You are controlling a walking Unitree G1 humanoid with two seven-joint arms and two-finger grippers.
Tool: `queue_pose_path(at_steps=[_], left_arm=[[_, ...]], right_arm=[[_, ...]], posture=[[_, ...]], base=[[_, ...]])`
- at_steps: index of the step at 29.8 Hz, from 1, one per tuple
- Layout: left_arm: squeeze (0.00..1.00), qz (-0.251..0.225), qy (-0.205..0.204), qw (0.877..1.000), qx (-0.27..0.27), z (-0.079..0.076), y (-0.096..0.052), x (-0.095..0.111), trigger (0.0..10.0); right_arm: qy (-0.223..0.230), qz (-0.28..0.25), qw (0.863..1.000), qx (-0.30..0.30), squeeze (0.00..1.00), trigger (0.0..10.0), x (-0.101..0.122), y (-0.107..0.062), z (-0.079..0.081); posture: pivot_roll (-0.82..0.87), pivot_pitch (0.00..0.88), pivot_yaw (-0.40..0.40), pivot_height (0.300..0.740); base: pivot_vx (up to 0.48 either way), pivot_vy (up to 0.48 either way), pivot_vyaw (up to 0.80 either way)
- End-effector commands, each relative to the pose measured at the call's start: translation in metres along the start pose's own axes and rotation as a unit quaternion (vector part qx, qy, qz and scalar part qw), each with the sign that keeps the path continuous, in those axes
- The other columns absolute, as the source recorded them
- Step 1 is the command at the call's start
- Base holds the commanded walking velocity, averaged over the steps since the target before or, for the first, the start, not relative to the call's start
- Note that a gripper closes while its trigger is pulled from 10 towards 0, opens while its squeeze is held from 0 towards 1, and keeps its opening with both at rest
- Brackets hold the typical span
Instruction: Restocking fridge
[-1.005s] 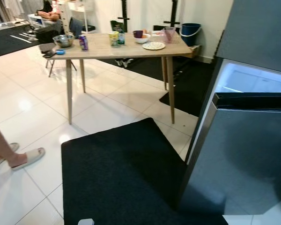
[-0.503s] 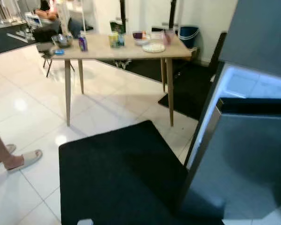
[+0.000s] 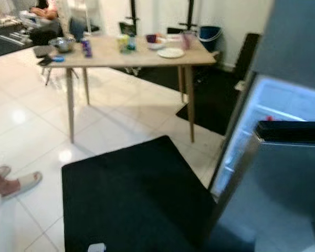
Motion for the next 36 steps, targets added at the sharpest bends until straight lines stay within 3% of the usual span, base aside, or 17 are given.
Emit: queue_pose_path(at_steps=[1, 14, 21, 27, 28, 36], left_arm=[[0.0, 0.019, 0.0, 1.0, -0.004, -0.002, -0.002, -0.01, 10.0], [0.0, 0.019, 0.002, 1.0, -0.004, -0.002, -0.002, -0.01, 10.0], [0.0, 0.02, -0.004, 1.0, 0.007, 0.001, -0.002, -0.009, 10.0], [0.0, 0.021, 0.0, 1.0, 0.002, 0.0, -0.001, -0.008, 10.0], [0.0, 0.021, 0.001, 1.0, 0.001, 0.0, -0.001, -0.008, 10.0], [0.0, 0.022, 0.005, 1.0, -0.003, -0.001, -0.001, -0.007, 10.0]], right_arm=[[0.005, 0.005, 1.0, 0.0, 0.0, 10.0, -0.005, -0.001, -0.001], [0.005, 0.004, 1.0, 0.002, 0.0, 10.0, -0.005, -0.001, 0.001], [0.012, 0.008, 1.0, -0.015, 0.0, 10.0, -0.006, -0.001, -0.006], [0.039, 0.001, 0.996, -0.082, 0.0, 10.0, -0.001, -0.005, -0.034], [0.054, -0.01, 0.993, -0.107, 0.0, 10.0, 0.006, -0.008, -0.046], [0.107, -0.034, 0.981, -0.158, 0.0, 10.0, 0.022, -0.015, -0.077]], posture=[[-0.19, 0.06, 0.013, 0.74], [-0.18, 0.06, 0.015, 0.74], [-0.19, 0.056, 0.015, 0.74], [-0.18, 0.05, 0.017, 0.74], [-0.19, 0.048, 0.018, 0.74], [-0.19, 0.045, 0.02, 0.74]], base=[[0.27, 0.0, 0.0], [0.269, 0.0, 0.0], [0.0, 0.0, 0.0], [0.0, 0.0, 0.0], [0.0, 0.0, 0.0], [0.0, 0.0, -0.15]])
Point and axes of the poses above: a point about 5 cm out from each wrist's last joint towards the gripper, its own y axis pointing out of the wrist towards the gripper, its own x axis along the axis of the wrist's last joint, z = x × y, the point moved 3 cm from there along y, pointing out of the wrist towards the gripper, and after that the axes turned 14 degrees about y, right-handed, at the moved point
